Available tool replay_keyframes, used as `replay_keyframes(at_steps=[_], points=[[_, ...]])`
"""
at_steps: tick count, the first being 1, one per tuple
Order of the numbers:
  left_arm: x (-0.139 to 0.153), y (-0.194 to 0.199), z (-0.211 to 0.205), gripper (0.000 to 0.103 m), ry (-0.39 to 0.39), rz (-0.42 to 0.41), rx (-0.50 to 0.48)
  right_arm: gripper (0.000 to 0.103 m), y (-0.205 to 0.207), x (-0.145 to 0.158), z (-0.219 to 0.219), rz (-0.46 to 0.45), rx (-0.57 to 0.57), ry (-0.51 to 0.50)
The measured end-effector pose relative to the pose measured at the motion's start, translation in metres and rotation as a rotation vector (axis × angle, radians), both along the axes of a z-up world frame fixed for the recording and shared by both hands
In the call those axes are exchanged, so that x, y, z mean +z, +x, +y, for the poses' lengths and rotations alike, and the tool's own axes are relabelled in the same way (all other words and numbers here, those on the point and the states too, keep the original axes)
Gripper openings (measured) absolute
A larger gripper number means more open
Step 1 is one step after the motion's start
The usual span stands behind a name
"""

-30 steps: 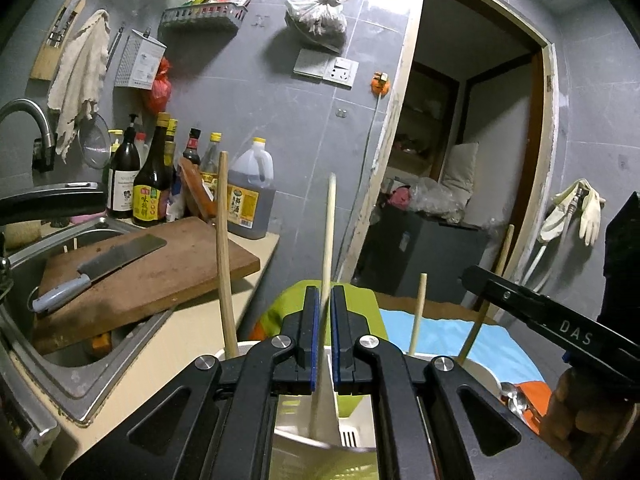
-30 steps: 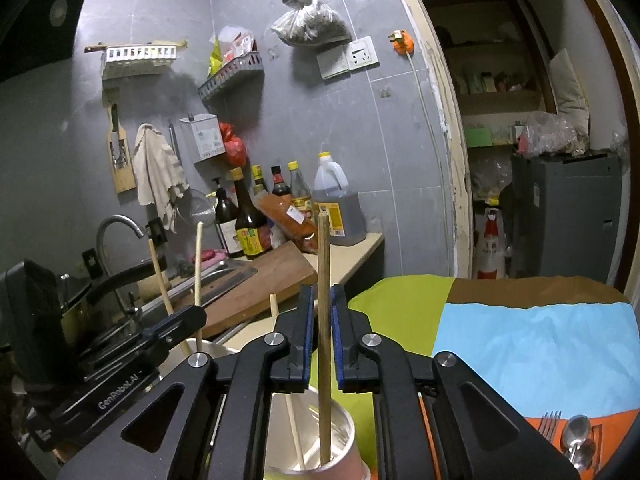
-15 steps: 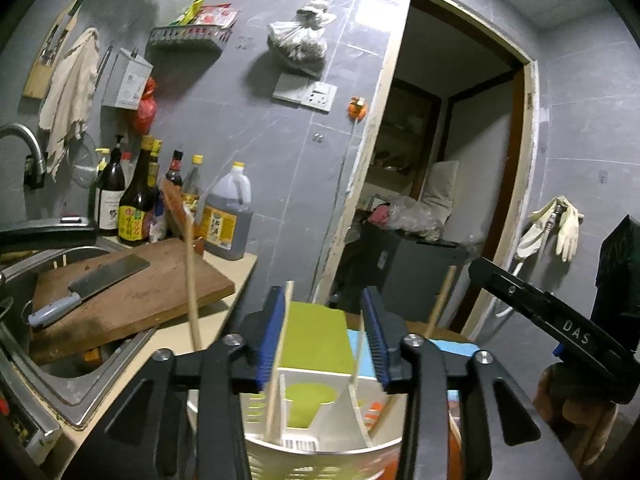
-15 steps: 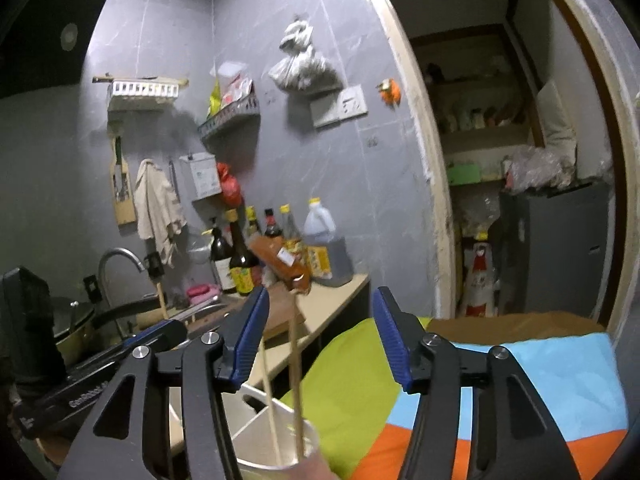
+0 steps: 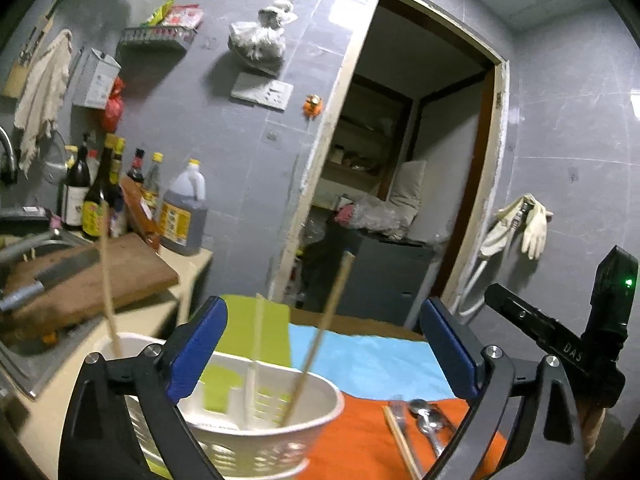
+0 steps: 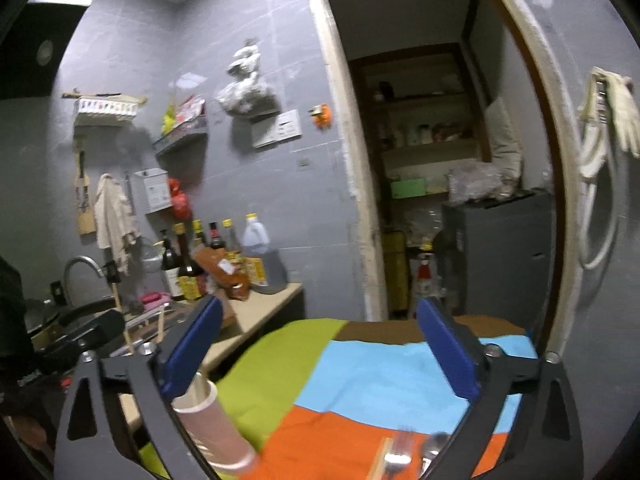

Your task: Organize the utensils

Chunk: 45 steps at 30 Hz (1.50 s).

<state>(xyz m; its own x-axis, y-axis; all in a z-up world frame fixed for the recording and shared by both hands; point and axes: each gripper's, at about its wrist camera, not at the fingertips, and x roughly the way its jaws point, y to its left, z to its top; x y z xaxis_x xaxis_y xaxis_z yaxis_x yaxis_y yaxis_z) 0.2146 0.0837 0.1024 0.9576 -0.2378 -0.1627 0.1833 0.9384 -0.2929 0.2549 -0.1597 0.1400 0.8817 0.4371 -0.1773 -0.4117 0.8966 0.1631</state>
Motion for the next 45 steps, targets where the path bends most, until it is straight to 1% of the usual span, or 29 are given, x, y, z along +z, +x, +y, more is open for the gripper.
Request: replay_keyframes(at_steps=[5, 10, 17, 20, 23, 25, 26, 28, 29, 31, 33, 34, 36, 38, 39, 41, 42, 44, 45], points=[[-0.009, 0.0, -0.032, 0.096, 0.046, 0.017, -0.038, 0.103, -0.005, -0.008, -0.035, 0.02, -0.057, -0.005], [-0.02, 0.002, -0.068, 0.096, 0.099, 0.04, -0.088, 0.103, -0.006, -0.018, -0.066, 0.056, -0.114, -0.037], [-0.04, 0.009, -0.107, 0.096, 0.152, 0.1, -0.158, 0.103, -0.002, -0.046, -0.101, 0.161, -0.174, -0.076], [-0.05, 0.014, -0.119, 0.096, 0.168, 0.135, -0.177, 0.101, 0.001, -0.062, -0.11, 0.212, -0.182, -0.103], [-0.06, 0.019, -0.125, 0.096, 0.173, 0.178, -0.192, 0.093, 0.005, -0.075, -0.111, 0.259, -0.182, -0.143], [-0.068, 0.024, -0.128, 0.096, 0.175, 0.212, -0.197, 0.082, 0.009, -0.085, -0.11, 0.299, -0.177, -0.177], [-0.071, 0.025, -0.129, 0.096, 0.177, 0.226, -0.198, 0.079, 0.011, -0.09, -0.11, 0.319, -0.177, -0.196], [-0.078, 0.029, -0.131, 0.096, 0.184, 0.26, -0.205, 0.07, 0.014, -0.099, -0.109, 0.354, -0.171, -0.22], [-0.081, 0.032, -0.133, 0.095, 0.192, 0.277, -0.207, 0.068, 0.016, -0.104, -0.108, 0.375, -0.165, -0.23], [-0.088, 0.037, -0.136, 0.095, 0.207, 0.312, -0.214, 0.059, 0.02, -0.112, -0.106, 0.408, -0.157, -0.25], [-0.093, 0.041, -0.138, 0.095, 0.218, 0.341, -0.224, 0.056, 0.025, -0.117, -0.104, 0.435, -0.143, -0.266], [-0.096, 0.042, -0.139, 0.094, 0.225, 0.357, -0.23, 0.055, 0.026, -0.12, -0.102, 0.448, -0.135, -0.274], [-0.101, 0.046, -0.14, 0.086, 0.241, 0.388, -0.249, 0.052, 0.027, -0.126, -0.1, 0.471, -0.118, -0.287], [-0.105, 0.05, -0.143, 0.075, 0.264, 0.418, -0.264, 0.051, 0.027, -0.129, -0.098, 0.486, -0.103, -0.3], [-0.109, 0.052, -0.144, 0.073, 0.272, 0.433, -0.271, 0.05, 0.028, -0.13, -0.097, 0.495, -0.095, -0.306], [-0.114, 0.057, -0.147, 0.063, 0.283, 0.471, -0.287, 0.049, 0.027, -0.133, -0.095, 0.507, -0.082, -0.314], [-0.117, 0.059, -0.148, 0.06, 0.286, 0.488, -0.294, 0.048, 0.027, -0.134, -0.095, 0.511, -0.077, -0.317], [-0.124, 0.064, -0.15, 0.049, 0.29, 0.529, -0.312, 0.048, 0.028, -0.135, -0.094, 0.52, -0.07, -0.325], [-0.127, 0.066, -0.151, 0.047, 0.293, 0.55, -0.318, 0.046, 0.028, -0.136, -0.094, 0.524, -0.065, -0.329]])
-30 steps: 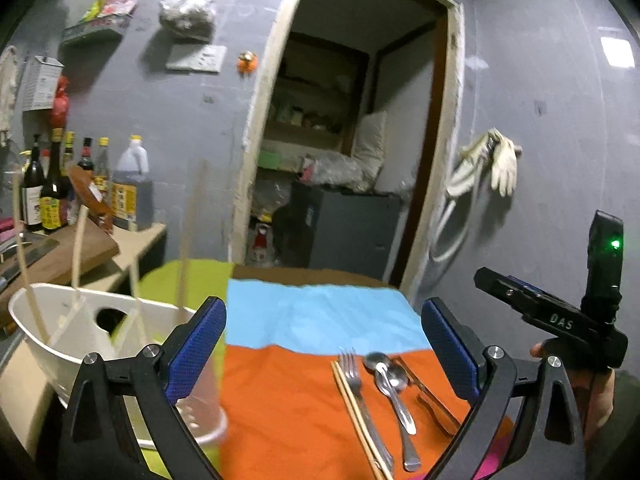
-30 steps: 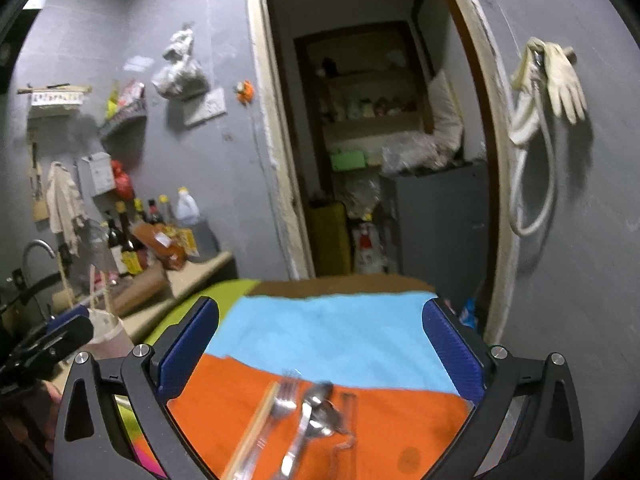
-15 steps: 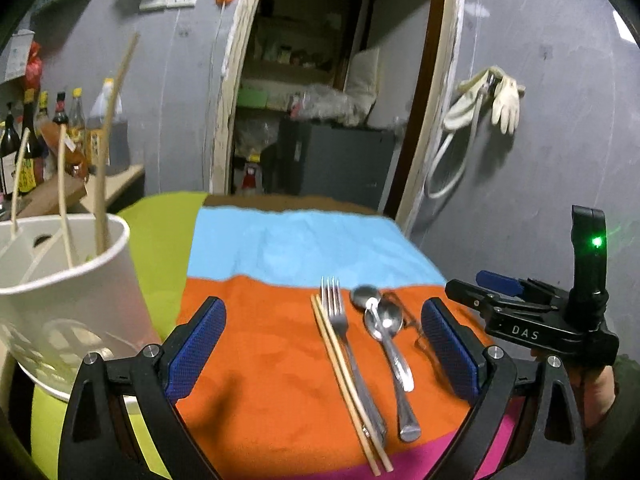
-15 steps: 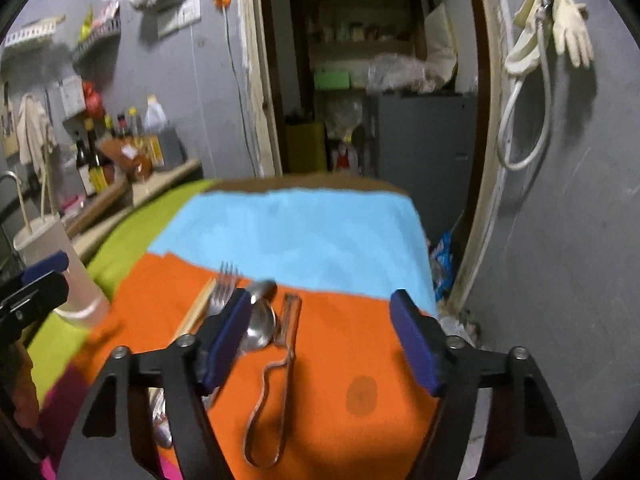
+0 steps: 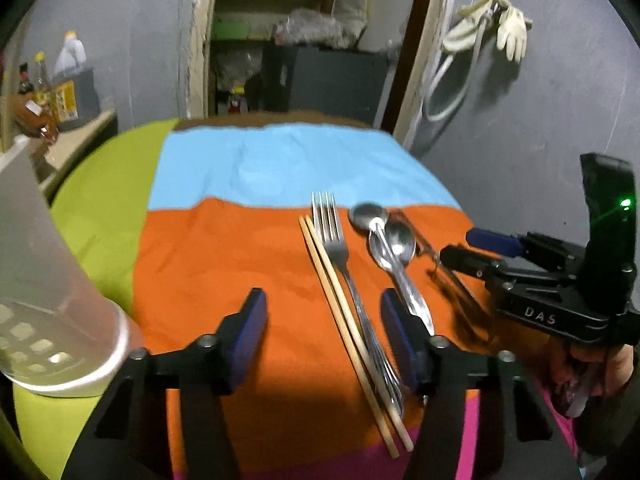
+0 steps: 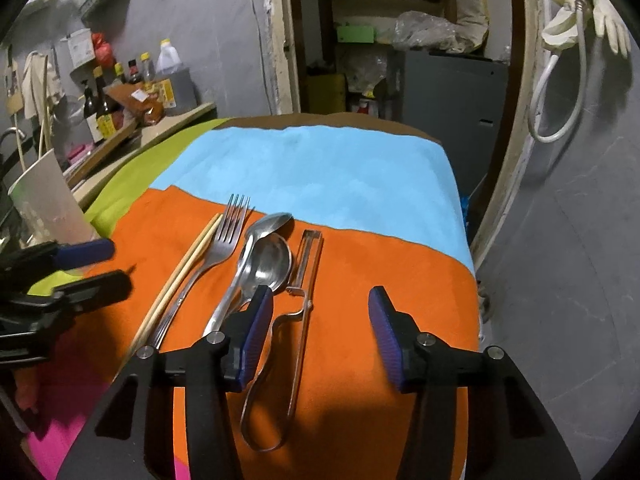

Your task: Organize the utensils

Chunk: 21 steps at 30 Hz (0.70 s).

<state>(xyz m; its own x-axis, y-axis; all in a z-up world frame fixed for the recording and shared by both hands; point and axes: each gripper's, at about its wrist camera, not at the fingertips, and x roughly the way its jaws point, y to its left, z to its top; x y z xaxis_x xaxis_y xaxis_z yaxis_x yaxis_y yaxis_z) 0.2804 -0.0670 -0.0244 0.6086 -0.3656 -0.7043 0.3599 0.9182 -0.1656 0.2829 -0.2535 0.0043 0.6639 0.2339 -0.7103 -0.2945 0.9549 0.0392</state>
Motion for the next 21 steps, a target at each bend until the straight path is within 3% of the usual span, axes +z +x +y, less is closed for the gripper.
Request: replay_keyframes(at_steps=[5, 14, 21], points=[[-0.015, 0.015, -0.002, 0.028, 0.016, 0.102, -0.002, 0.04, 0.003, -0.004, 0.005, 0.026, 0.017, -0.026], [-0.016, 0.032, -0.003, 0.021, 0.015, 0.16, 0.013, 0.036, 0.015, -0.011, 0.01, 0.082, 0.02, -0.04], [-0.016, 0.051, 0.001, 0.013, -0.013, 0.225, 0.017, 0.02, 0.03, -0.015, 0.015, 0.112, 0.006, -0.051]])
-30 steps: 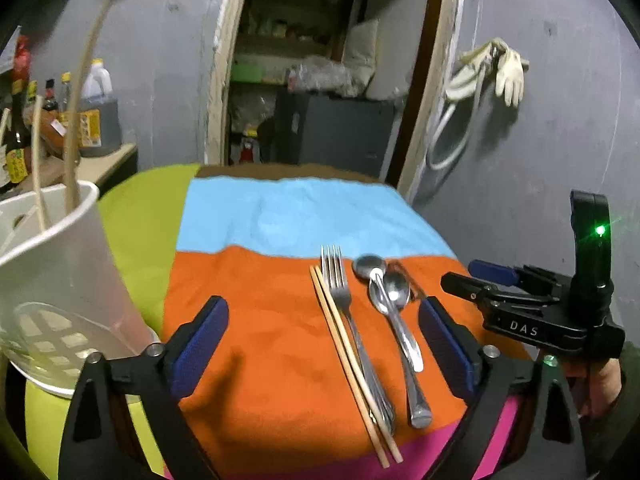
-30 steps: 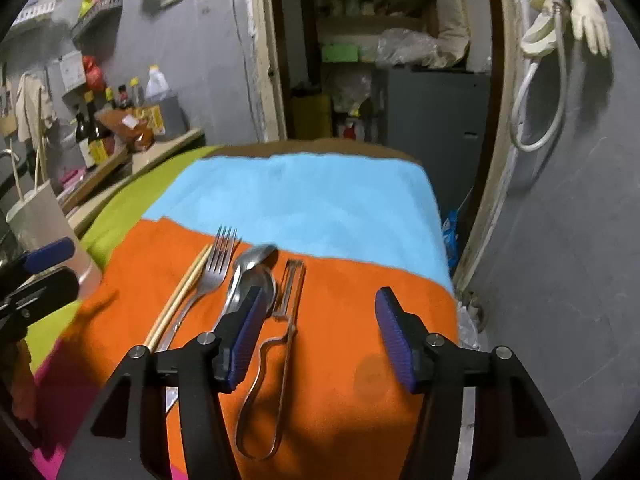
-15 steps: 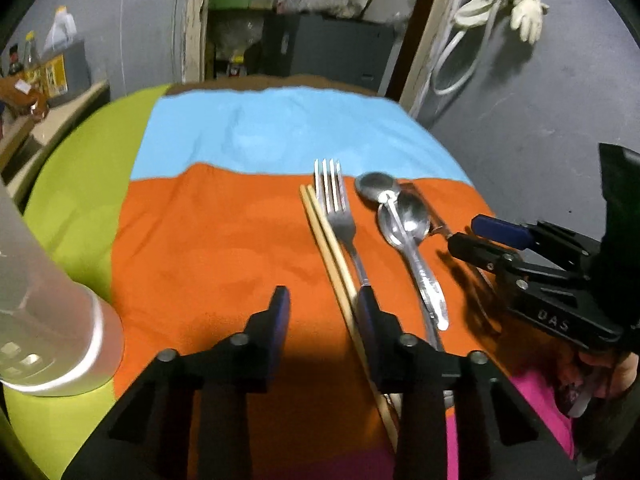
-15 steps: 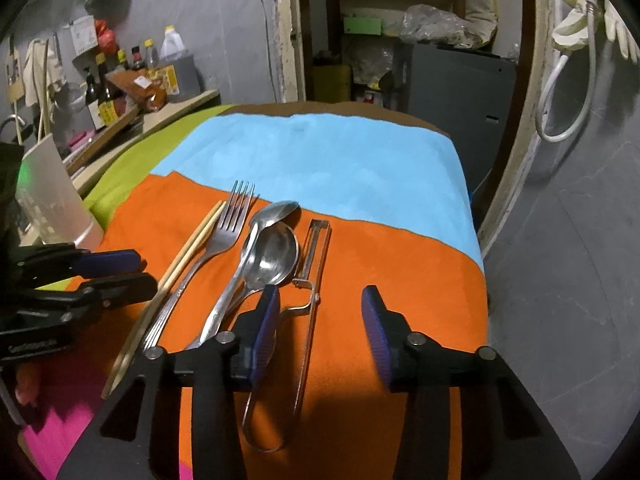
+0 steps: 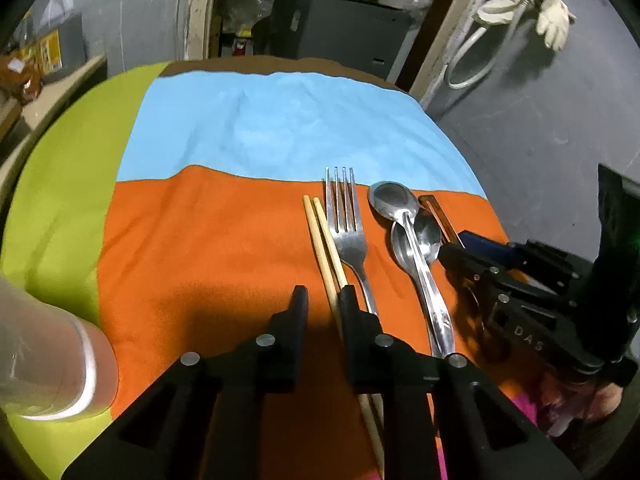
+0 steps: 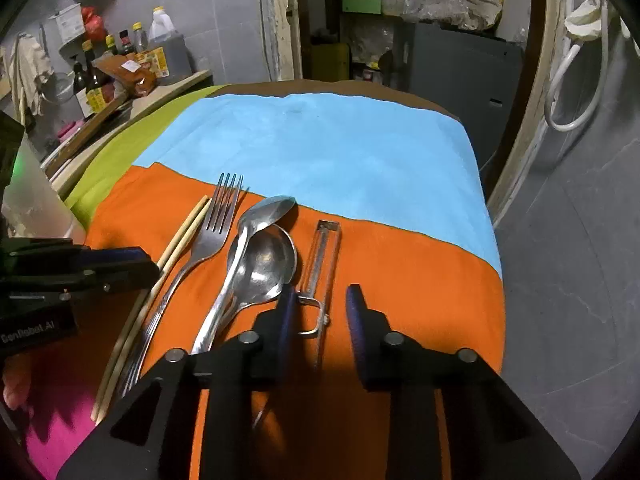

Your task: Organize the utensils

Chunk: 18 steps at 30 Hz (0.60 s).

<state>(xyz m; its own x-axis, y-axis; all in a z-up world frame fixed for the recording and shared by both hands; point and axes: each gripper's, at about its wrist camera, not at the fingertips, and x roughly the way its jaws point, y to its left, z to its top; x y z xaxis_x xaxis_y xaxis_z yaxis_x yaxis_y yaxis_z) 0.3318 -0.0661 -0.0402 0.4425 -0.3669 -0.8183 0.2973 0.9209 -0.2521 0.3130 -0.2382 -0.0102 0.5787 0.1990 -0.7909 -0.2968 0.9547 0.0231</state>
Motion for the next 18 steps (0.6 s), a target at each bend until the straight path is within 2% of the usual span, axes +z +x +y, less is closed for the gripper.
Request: replay_keyframes(at_steps=[4, 9, 11, 15, 18], points=[[-0.002, 0.008, -0.001, 0.012, -0.013, 0.026, -0.006, 0.018, 0.005, -0.001, 0.0, 0.011, -0.004, 0.002], [0.0, 0.014, -0.011, 0.012, 0.044, 0.029, -0.023, 0.019, 0.014, -0.001, 0.003, 0.034, -0.024, 0.0], [0.0, 0.016, -0.013, 0.005, 0.057, 0.037, -0.025, 0.018, 0.016, -0.002, 0.003, 0.041, -0.03, 0.004], [0.0, 0.017, -0.009, 0.004, 0.021, 0.057, -0.011, 0.016, 0.016, -0.001, 0.002, 0.046, -0.051, 0.025], [0.001, 0.009, -0.004, 0.002, 0.003, 0.041, 0.0, 0.014, 0.013, 0.001, -0.004, 0.053, -0.065, 0.074]])
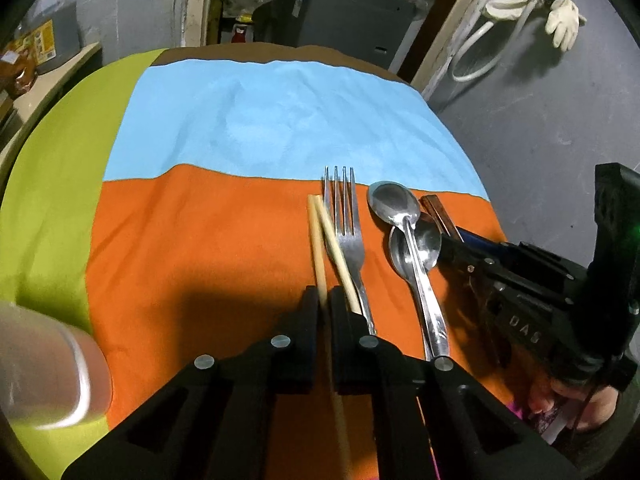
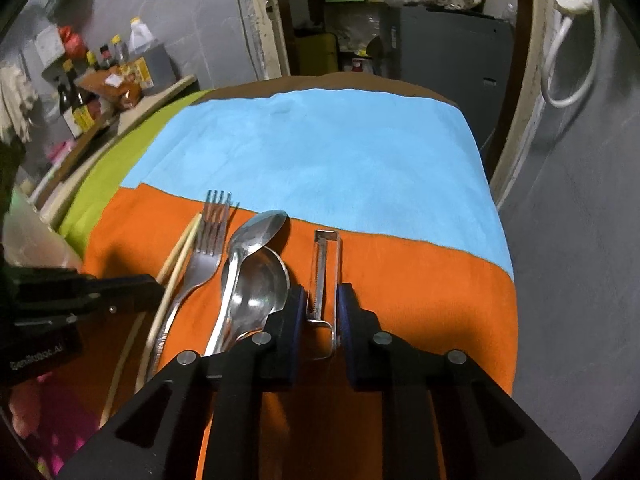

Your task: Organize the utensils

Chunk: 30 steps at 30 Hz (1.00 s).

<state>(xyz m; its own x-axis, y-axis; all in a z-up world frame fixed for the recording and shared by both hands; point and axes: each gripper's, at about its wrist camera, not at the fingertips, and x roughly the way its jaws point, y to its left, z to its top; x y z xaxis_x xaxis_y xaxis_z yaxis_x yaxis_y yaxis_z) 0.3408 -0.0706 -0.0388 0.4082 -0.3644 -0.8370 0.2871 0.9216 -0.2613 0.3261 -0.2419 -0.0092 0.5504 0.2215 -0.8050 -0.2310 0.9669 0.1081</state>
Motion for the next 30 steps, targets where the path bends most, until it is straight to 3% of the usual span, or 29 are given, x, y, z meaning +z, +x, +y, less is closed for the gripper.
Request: replay_keyframes(at_steps=[5, 9, 16, 22, 30], points=[[0.012, -0.021, 0.002, 0.002, 0.033, -0.098, 0.009, 0.014, -0.009, 0.004, -0.009, -0.009, -0.026, 0.059], [0.026, -0.042, 0.007, 0.002, 0.001, -0.197, 0.022, 0.014, -0.023, 0.016, -0.012, -0.071, -0.037, 0.091], [0.055, -0.069, 0.018, 0.002, -0.055, -0.409, 0.065, 0.014, -0.065, 0.059, -0.003, -0.319, -0.017, 0.139], [0.09, -0.099, 0.029, 0.002, -0.055, -0.647, 0.133, 0.014, -0.092, 0.093, 0.013, -0.538, -0.009, 0.164], [0.13, -0.113, 0.067, 0.002, -0.1, -0.818, 0.221, 0.014, -0.109, 0.133, 0.043, -0.764, 0.013, 0.255]])
